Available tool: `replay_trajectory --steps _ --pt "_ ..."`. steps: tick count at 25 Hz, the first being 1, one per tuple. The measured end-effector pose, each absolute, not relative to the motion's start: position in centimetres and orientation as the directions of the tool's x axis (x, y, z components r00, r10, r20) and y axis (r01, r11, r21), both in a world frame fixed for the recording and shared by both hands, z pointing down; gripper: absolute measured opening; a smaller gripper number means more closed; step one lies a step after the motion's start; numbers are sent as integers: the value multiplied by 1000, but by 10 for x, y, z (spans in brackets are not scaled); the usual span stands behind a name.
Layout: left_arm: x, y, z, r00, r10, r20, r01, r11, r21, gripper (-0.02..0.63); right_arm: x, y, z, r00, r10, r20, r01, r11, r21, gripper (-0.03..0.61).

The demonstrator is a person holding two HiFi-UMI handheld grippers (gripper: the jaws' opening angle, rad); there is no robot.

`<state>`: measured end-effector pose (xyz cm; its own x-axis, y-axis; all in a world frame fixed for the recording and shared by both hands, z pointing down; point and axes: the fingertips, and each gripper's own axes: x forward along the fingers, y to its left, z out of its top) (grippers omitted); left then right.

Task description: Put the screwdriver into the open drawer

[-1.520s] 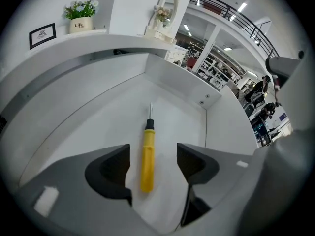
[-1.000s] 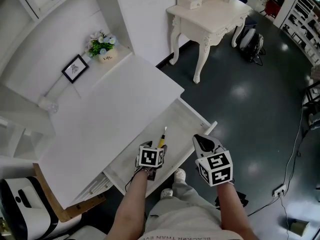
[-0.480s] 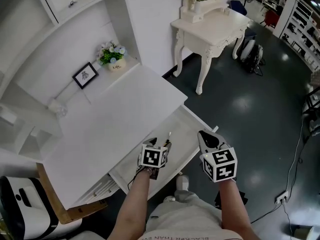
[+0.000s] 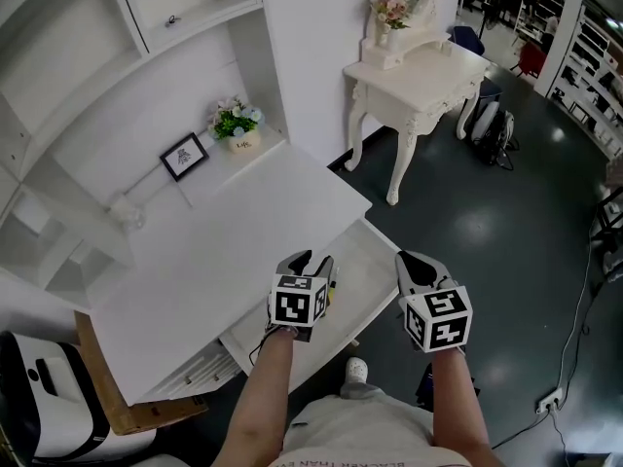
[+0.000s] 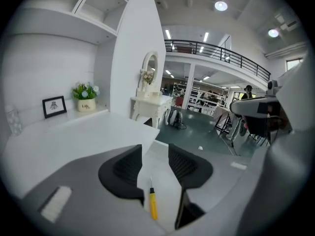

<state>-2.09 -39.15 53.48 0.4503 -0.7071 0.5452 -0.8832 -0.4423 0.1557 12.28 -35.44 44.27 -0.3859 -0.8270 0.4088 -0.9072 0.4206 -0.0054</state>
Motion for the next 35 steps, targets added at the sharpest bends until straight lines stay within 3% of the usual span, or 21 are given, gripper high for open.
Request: replay_trajectory --steps 13,23,35 --pt "-37 -383 435 430 -846 314 -899 -433 65 9 120 -345 392 -399 -865 305 -903 428 34 8" --pt "-53 -377 349 437 -889 133 -893 -447 -50 9 105 -346 338 -419 -889 185 -894 440 91 8" --pt "-77 -375 272 408 -912 -34 -908 -402 -117 9 95 -335 235 -438 -895 -85 -897 428 108 6"
